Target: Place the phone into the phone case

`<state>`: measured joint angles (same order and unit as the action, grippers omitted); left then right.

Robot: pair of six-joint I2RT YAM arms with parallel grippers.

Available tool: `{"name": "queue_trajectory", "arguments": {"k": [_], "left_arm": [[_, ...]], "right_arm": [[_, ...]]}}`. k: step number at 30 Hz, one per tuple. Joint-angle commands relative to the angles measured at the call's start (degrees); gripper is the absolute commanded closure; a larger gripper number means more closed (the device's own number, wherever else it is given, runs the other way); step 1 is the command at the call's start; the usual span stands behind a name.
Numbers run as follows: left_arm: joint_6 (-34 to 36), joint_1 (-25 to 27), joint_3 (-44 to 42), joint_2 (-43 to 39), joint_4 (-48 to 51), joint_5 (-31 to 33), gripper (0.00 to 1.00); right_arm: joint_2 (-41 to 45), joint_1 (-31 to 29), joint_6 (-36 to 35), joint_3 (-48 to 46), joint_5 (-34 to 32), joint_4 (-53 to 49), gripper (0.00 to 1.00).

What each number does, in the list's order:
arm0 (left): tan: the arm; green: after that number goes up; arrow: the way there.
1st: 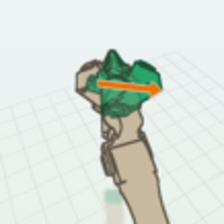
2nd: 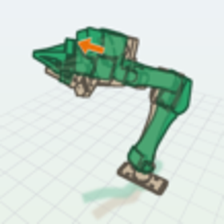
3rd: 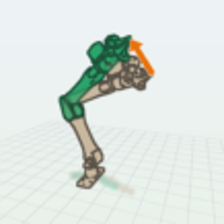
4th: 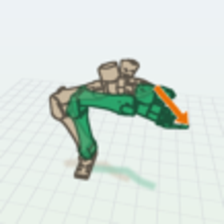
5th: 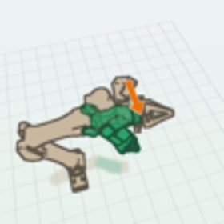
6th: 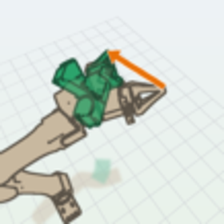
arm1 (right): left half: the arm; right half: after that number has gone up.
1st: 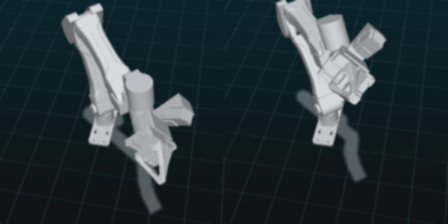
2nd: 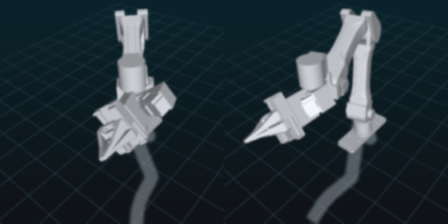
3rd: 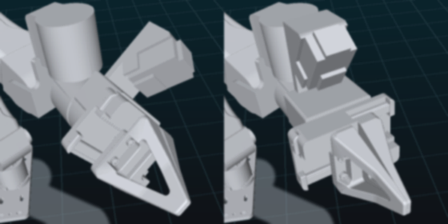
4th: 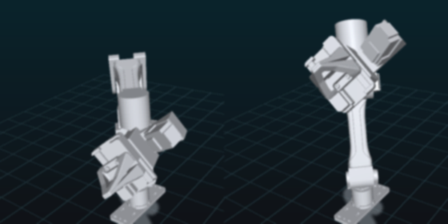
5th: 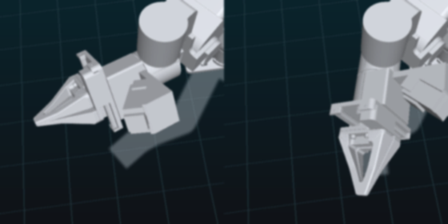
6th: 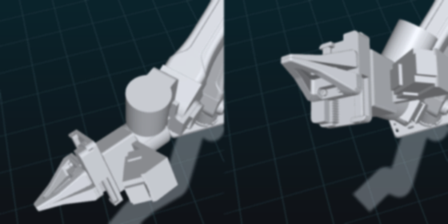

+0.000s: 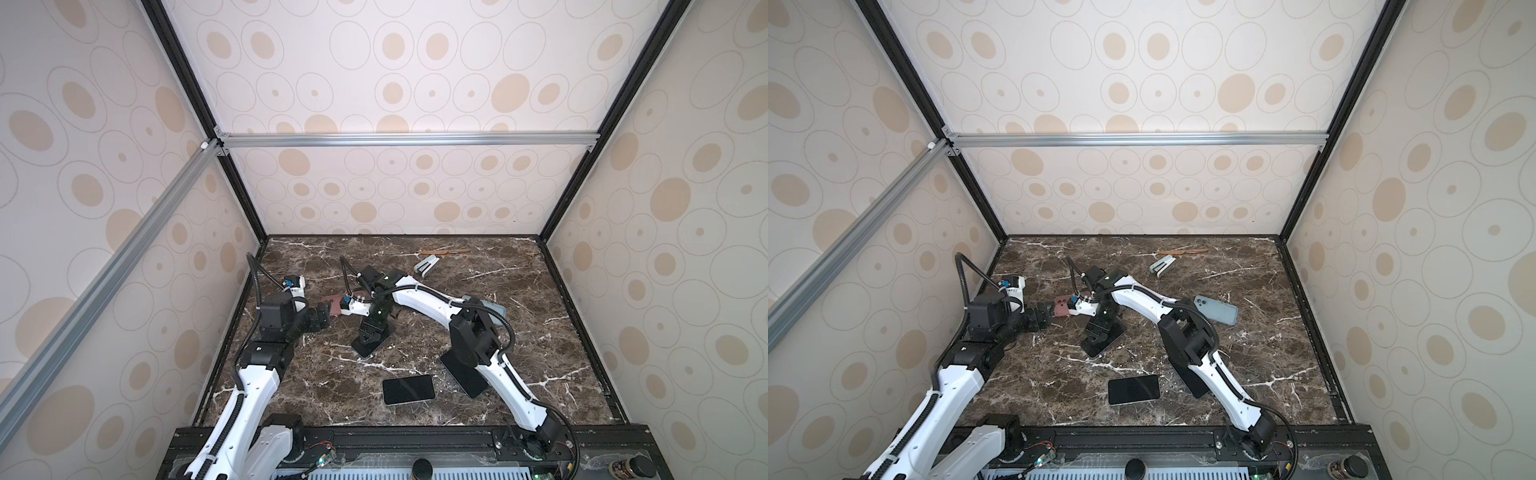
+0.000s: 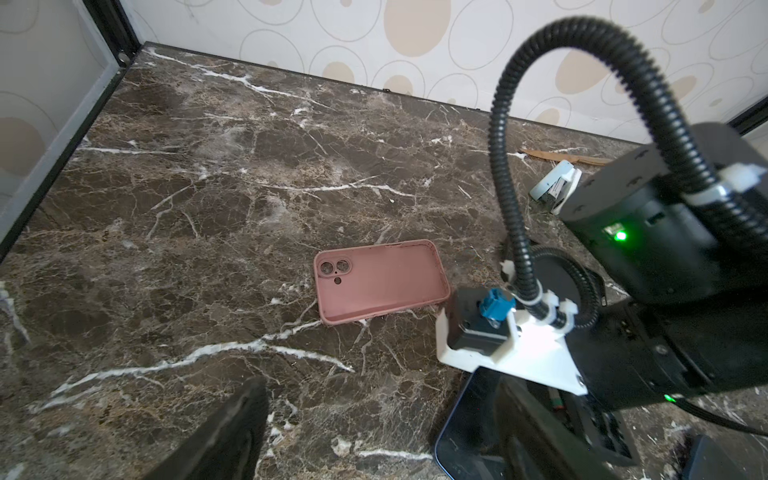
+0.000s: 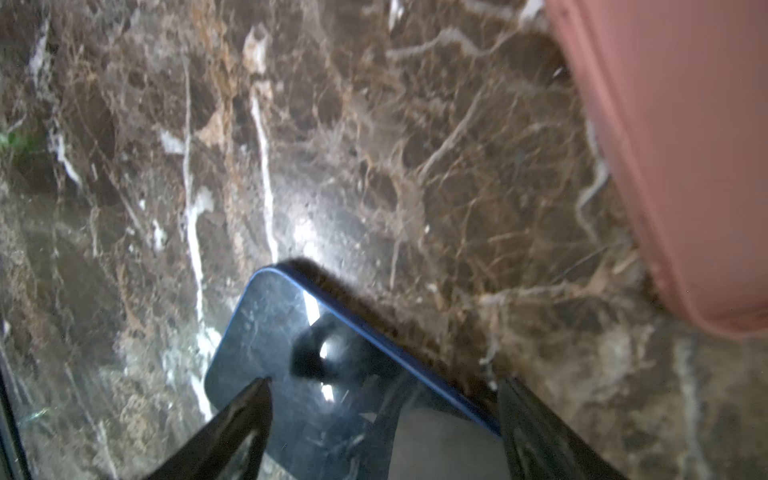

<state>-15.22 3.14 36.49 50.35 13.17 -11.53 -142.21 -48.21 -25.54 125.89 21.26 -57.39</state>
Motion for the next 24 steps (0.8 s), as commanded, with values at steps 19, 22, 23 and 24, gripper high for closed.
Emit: {"name": "queue_trajectory", "arguments": {"k": [19, 22, 23, 24], "left_arm": [[-0.55, -0.68, -0.1, -1.62, -0.6, 2.74, 0.15], [-0.53, -0.66, -0.19, -1.67, -0.65, 3.01, 0.15], [-0.61, -0.68, -0.13, -1.61, -0.59, 3.16, 0.15], [-0.56, -0.68, -0.11, -1.57, -0.6, 3.32, 0.15]], "right_arm": [[19.51, -5.44, -3.83, -35.48, -10.16, 15.0, 0.02], [20.07, -5.82, -5.06, -37.13, -10.97, 15.62, 0.02], [20.08, -6.11, -5.62, -37.53, -11.78, 15.64, 0.02], [20.05, -6.45, -6.26, -37.93, -13.07, 15.76, 0.02]]}}
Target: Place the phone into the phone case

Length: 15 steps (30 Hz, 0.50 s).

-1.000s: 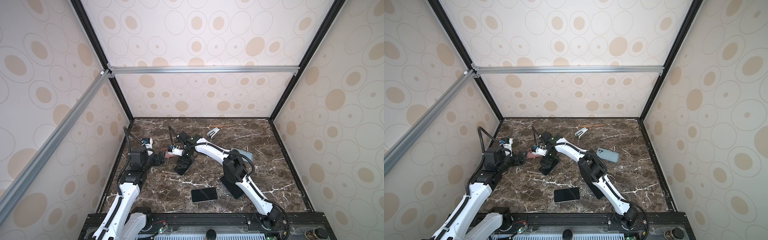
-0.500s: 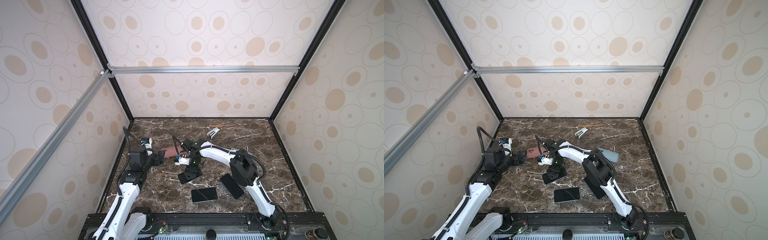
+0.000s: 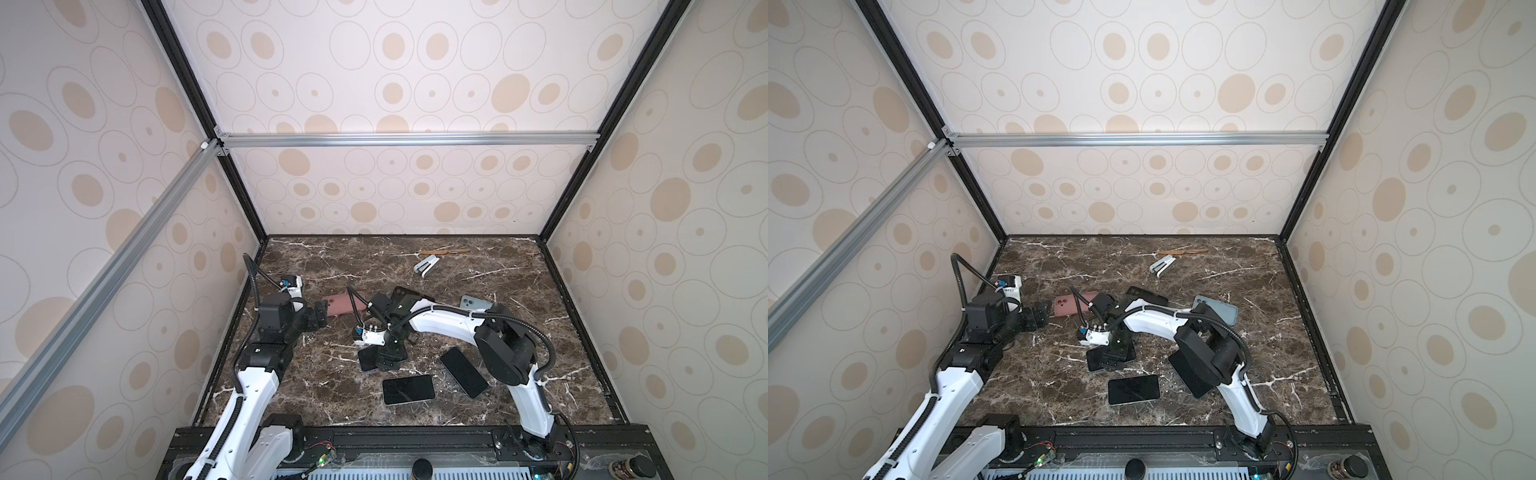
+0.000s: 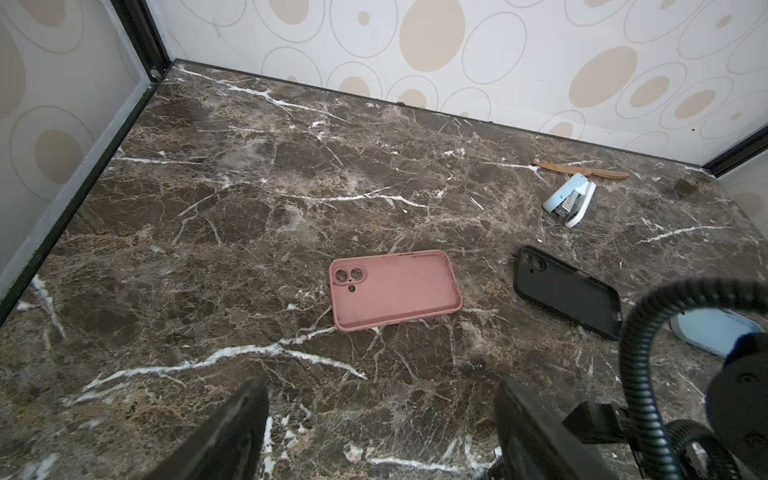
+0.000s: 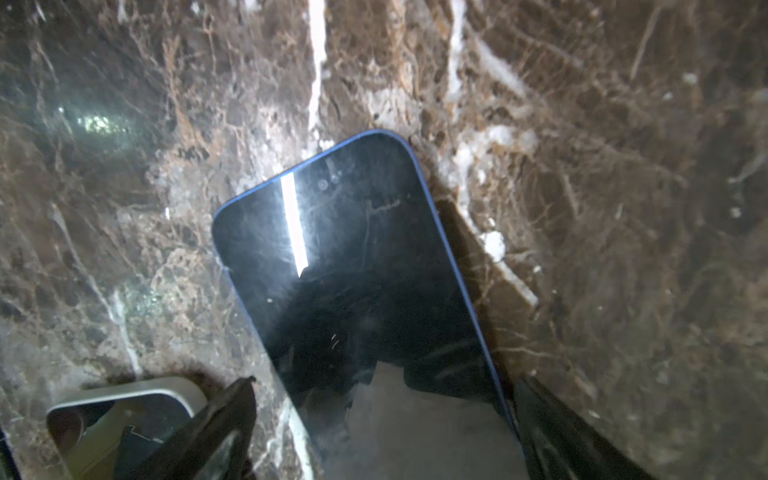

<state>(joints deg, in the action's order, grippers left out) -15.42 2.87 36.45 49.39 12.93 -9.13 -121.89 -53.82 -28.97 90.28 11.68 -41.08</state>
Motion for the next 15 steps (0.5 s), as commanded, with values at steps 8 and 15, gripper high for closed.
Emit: {"name": "queue_trajectory", "arguments": {"k": [8, 15], "left_arm": [[-0.7, -0.35, -0.06, -0.79, -0.07, 1.47, 0.16], [-0.69, -0.42, -0.06, -1.47, 0.0, 1.74, 0.16]], "right_arm": [[-2.39, -2.36, -6.4, -2.99, -10.82, 0.64, 0.09], [-4.8, -2.37, -6.45, 0.39, -11.58, -0.67, 0.27]]}}
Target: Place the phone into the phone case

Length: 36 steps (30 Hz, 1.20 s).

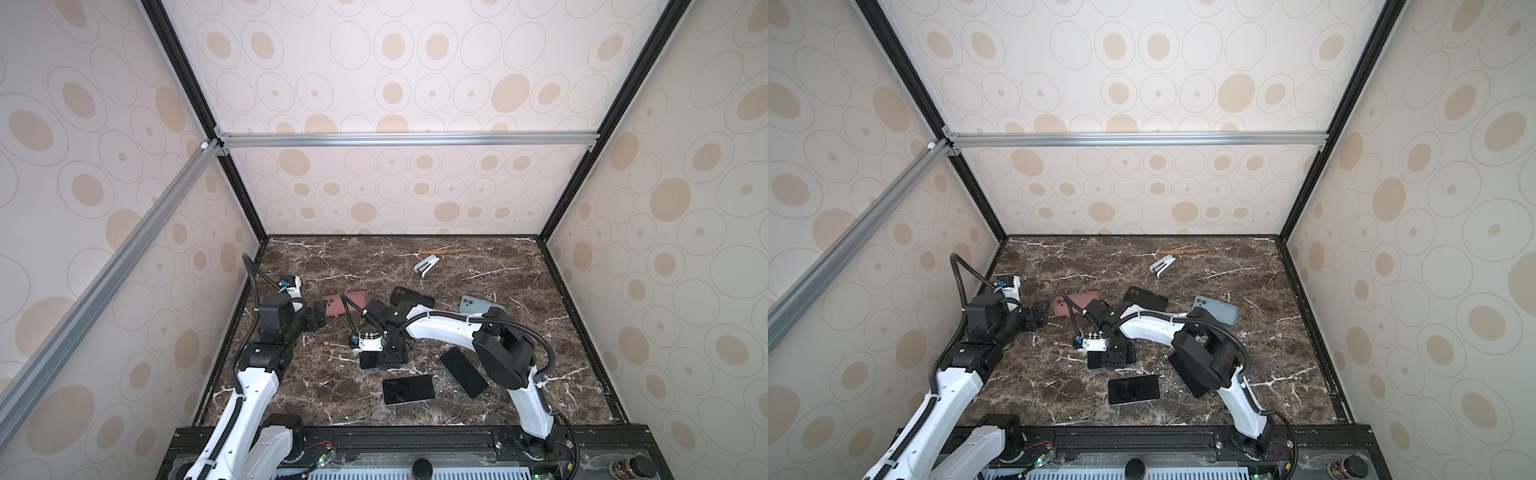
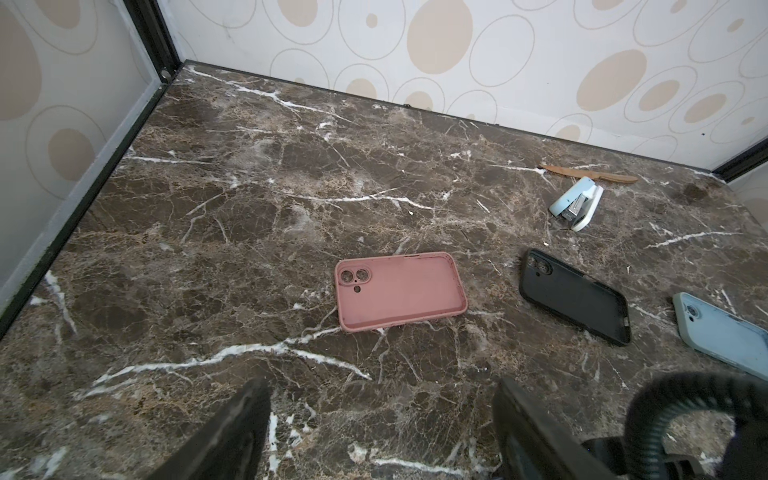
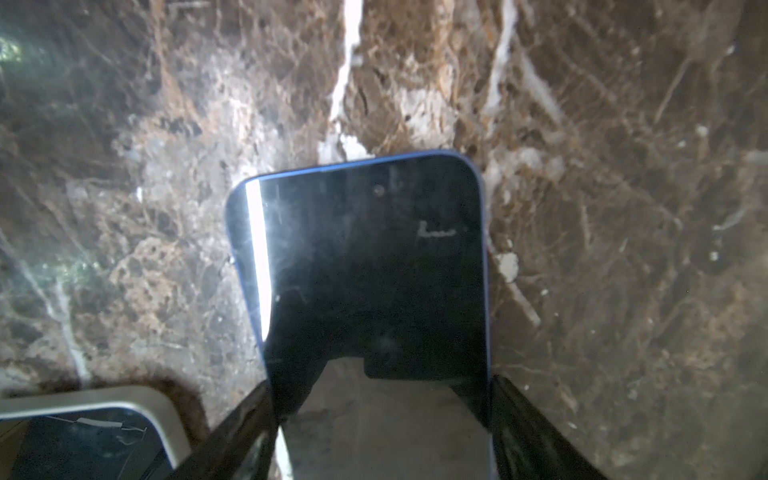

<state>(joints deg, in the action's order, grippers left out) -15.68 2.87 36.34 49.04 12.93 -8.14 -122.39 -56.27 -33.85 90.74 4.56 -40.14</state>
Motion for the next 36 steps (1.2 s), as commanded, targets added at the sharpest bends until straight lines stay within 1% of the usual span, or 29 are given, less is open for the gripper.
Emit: {"name": "queue_trajectory", "arguments": {"k": [1, 8, 12, 14, 18, 20, 23, 24, 25, 26, 28, 31, 36], "left_arm": [[-0.4, -0.48, 0.03, -1.22, -0.08, 0.78, 0.16], [-0.54, -0.43, 0.05, -1.05, 0.03, 0.59, 0.16], [-0.9, -0.43, -0.23, -0.83, -0.07, 0.21, 0.16], [-1.14, -0.5, -0.48, -0.38, -0.54, -1.13, 0.16], [-1.71, -0.5, -0.58, 2.2, -0.67, -5.47, 0.16], [-2.29, -0.5, -0.94, 3.45, -1.41, -9.03, 0.17], [-3.07, -0.4, -1.51, 6.56, -3.03, -16.75, 0.17], [-3.51, -0.32, -1.62, 7.99, -3.65, -18.45, 0.17], [-3.74, -0.32, -1.72, 9.55, -3.92, -22.11, 0.18], [-3.89, -0.18, -1.5, 11.27, -3.9, -23.48, 0.18], [-4.36, 0.0, -1.29, 14.46, -3.86, -25.21, 0.2], [-5.18, 0.98, -1.09, 18.02, -4.03, -26.21, 0.21], [-5.85, 2.59, -1.08, 21.46, -4.69, -29.1, 0.24]], "right_arm": [[-4.35, 0.14, -1.3, 0.26, -4.42, -1.57, 0.3], [-4.42, 0.55, 1.72, 1.12, -2.04, -0.31, 0.43], [-2.52, 1.6, 4.45, -0.56, -0.55, 2.59, 0.45], [-0.37, 1.98, 5.91, -2.72, 0.11, 5.69, 0.47], [4.75, 3.14, 9.0, -8.36, 2.98, 13.33, 0.49], [6.86, 3.3, 10.12, -10.68, 3.24, 16.46, 0.5], [9.45, 3.37, 11.32, -13.84, 3.28, 20.71, 0.5], [9.98, 3.39, 11.73, -14.63, 3.26, 21.8, 0.5], [10.43, 3.36, 12.06, -15.38, 3.27, 22.75, 0.5], [10.77, 3.36, 12.45, -16.02, 3.16, 23.62, 0.5], [11.67, 3.36, 13.14, -17.5, 3.08, 25.56, 0.51], [12.98, 3.37, 13.54, -19.4, 3.27, 28.01, 0.51], [14.41, 3.38, 14.54, -21.47, 3.23, 31.26, 0.51]]}}
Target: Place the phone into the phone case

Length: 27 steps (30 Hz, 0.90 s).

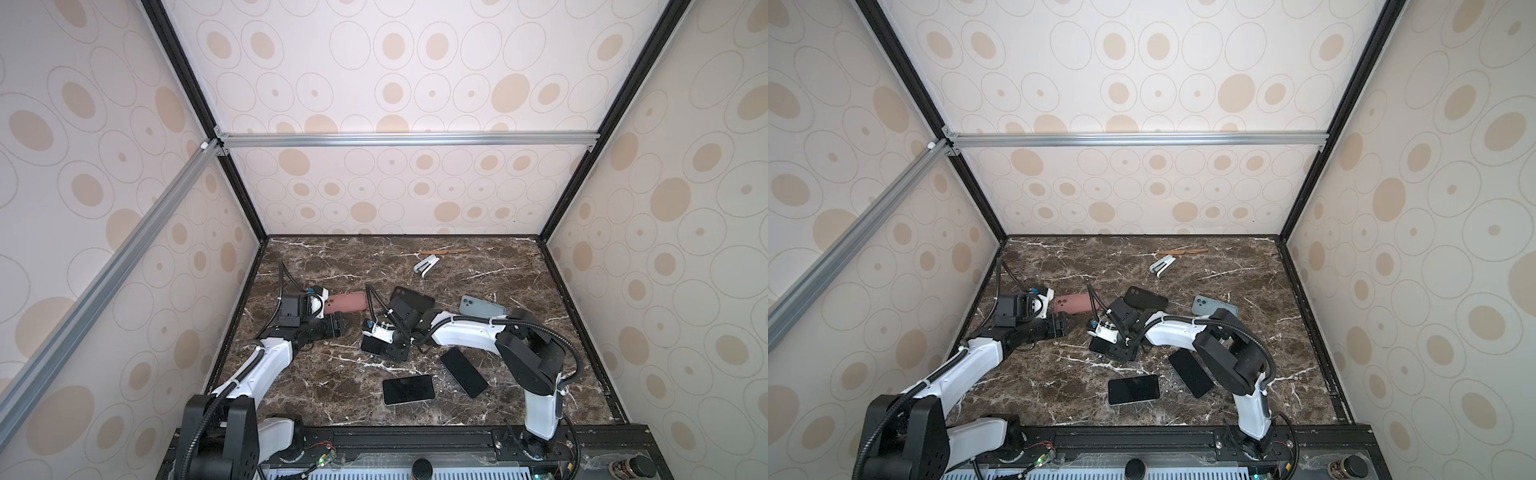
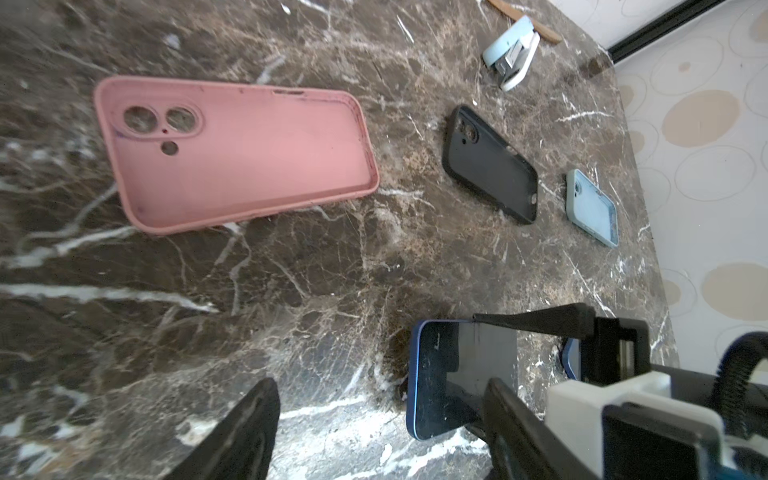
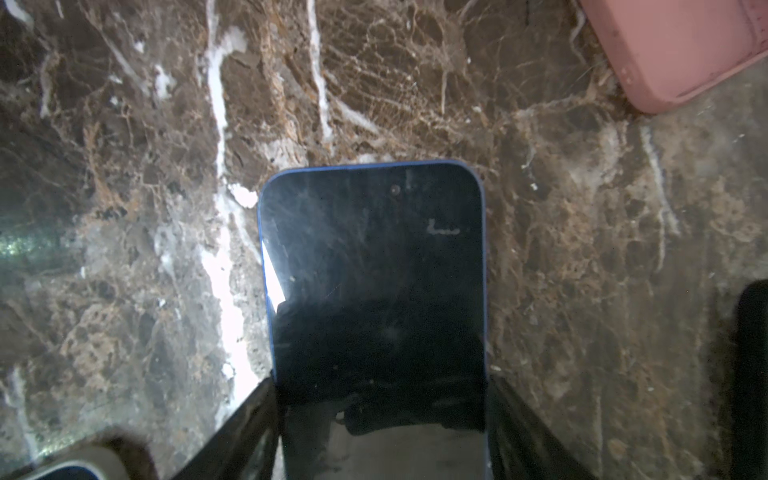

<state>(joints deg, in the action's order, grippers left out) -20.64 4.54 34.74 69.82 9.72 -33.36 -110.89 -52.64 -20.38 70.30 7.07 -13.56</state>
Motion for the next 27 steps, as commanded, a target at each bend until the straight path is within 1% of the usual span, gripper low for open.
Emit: {"name": "queue_trajectory", "arguments": {"k": [1, 6, 14, 18, 22, 24, 27], "left_arm": [[-1.1, 1.32, 0.21, 1.25, -1.95, -4.72, 0.24], [-0.92, 3.41, 0.66, 4.92, -1.4, -6.73, 0.29], [-0.88, 5.61, 0.85, 8.11, -1.35, -7.36, 0.3], [-1.7, 6.5, 0.58, 10.14, -2.59, -9.81, 0.44], [-1.42, 7.14, 1.15, 12.43, -2.6, -11.86, 0.66], [-1.29, 7.24, 1.34, 13.18, -2.51, -12.02, 0.7], [-1.33, 7.33, 1.35, 13.78, -2.68, -12.75, 0.79]], "right_arm": [[3.42, -0.25, 1.55, -1.79, 0.74, 6.04, 0.51], [4.72, -0.26, 2.56, -3.85, 1.21, 10.41, 0.5], [4.81, -0.2, 3.19, -4.47, 2.09, 12.47, 0.5], [4.84, -0.26, 3.29, -4.9, 2.58, 13.2, 0.5], [4.97, -0.26, 3.54, -5.65, 3.51, 14.21, 0.5], [4.93, -0.27, 3.71, -5.96, 3.74, 14.7, 0.5], [5.04, -0.25, 3.68, -5.98, 4.39, 14.88, 0.5]]}}
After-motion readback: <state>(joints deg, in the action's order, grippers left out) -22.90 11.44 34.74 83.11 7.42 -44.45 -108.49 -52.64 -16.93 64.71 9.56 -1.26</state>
